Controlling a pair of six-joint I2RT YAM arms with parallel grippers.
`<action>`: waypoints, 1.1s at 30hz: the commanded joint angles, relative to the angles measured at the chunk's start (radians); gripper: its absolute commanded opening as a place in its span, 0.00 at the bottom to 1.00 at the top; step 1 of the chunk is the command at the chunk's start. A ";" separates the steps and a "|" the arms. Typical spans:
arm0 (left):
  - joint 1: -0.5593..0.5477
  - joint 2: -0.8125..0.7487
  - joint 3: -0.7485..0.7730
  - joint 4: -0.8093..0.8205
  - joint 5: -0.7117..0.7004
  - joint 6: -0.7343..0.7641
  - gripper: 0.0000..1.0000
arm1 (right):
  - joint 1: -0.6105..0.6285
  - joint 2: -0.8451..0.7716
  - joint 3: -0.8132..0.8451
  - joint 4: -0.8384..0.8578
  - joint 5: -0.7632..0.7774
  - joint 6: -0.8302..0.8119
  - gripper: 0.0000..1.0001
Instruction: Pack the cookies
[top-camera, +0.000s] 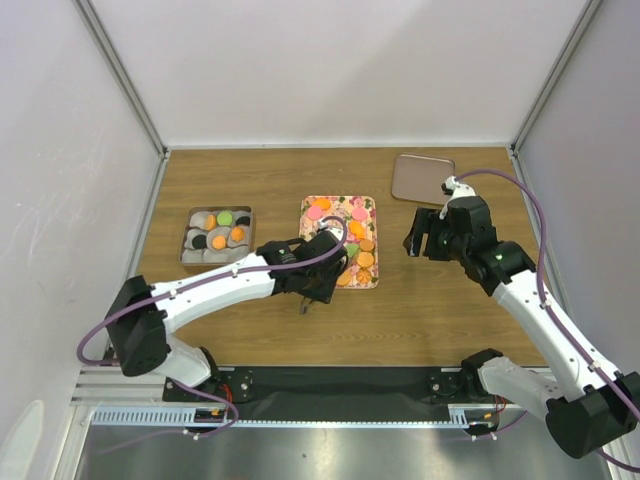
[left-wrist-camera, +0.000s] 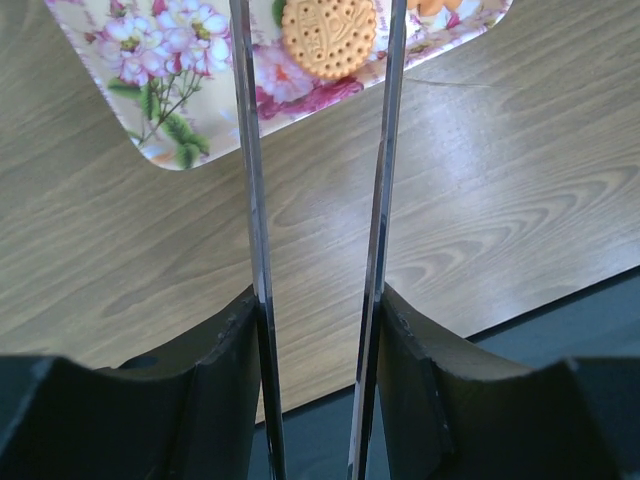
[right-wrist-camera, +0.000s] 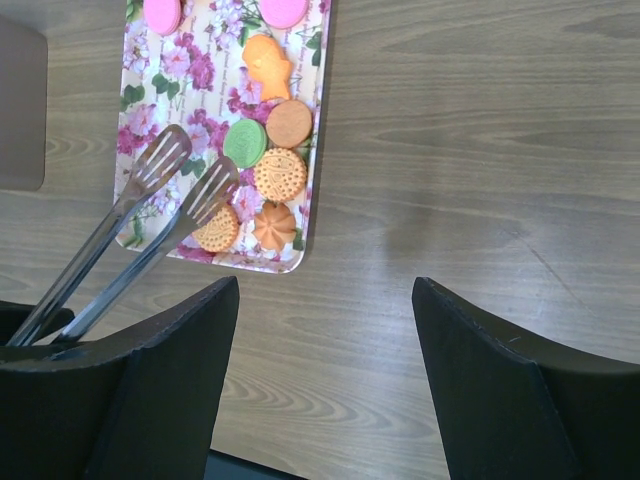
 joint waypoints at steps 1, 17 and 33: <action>-0.006 0.017 0.061 0.071 0.006 -0.027 0.49 | -0.002 -0.028 0.032 -0.010 0.028 -0.011 0.77; 0.006 0.119 0.089 0.064 -0.046 -0.018 0.50 | -0.010 -0.029 0.026 -0.007 0.012 -0.019 0.77; 0.060 0.114 0.041 0.067 -0.050 -0.007 0.50 | -0.013 -0.028 0.026 -0.001 0.005 -0.022 0.77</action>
